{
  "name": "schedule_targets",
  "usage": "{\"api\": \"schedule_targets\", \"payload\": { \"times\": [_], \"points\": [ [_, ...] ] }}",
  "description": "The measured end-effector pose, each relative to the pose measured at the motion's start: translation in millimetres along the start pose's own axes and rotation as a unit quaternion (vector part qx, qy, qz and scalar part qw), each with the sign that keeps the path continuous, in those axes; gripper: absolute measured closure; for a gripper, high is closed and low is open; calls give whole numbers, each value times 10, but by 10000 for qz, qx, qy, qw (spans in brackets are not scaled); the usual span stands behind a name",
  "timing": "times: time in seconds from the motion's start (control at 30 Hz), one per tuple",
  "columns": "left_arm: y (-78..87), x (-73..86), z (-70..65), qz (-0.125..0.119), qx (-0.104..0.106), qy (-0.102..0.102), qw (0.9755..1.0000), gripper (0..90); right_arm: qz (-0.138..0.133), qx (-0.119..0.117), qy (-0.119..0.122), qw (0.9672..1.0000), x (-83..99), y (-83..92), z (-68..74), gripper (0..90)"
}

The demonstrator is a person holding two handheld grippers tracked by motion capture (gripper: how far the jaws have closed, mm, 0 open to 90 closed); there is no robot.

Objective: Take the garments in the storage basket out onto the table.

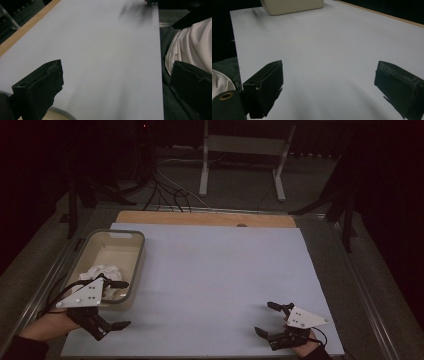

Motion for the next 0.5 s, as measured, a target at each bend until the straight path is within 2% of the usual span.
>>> {"api": "schedule_targets", "payload": {
  "times": [0.3, 0.5],
  "points": [
    [110, 16, 207, 117, -175, 55, 9998, 0, 14, -29, -34, 10000, 2, -22, 8, 86],
    [145, 9, 311, 256, -233, 3, 9994, 0, 16, -24, -35, 10000, 1, -26, 8, 86]
  ]
}}
Point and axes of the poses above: each handheld gripper's, and its own axes: y roughly backward along the jaws, x roughly out of its underside, z roughly to its left, the point moved 7 cm from there along -y, roughly forward along the jaws, and after that the axes turned 3 degrees about -x, right-handed, at the moved point
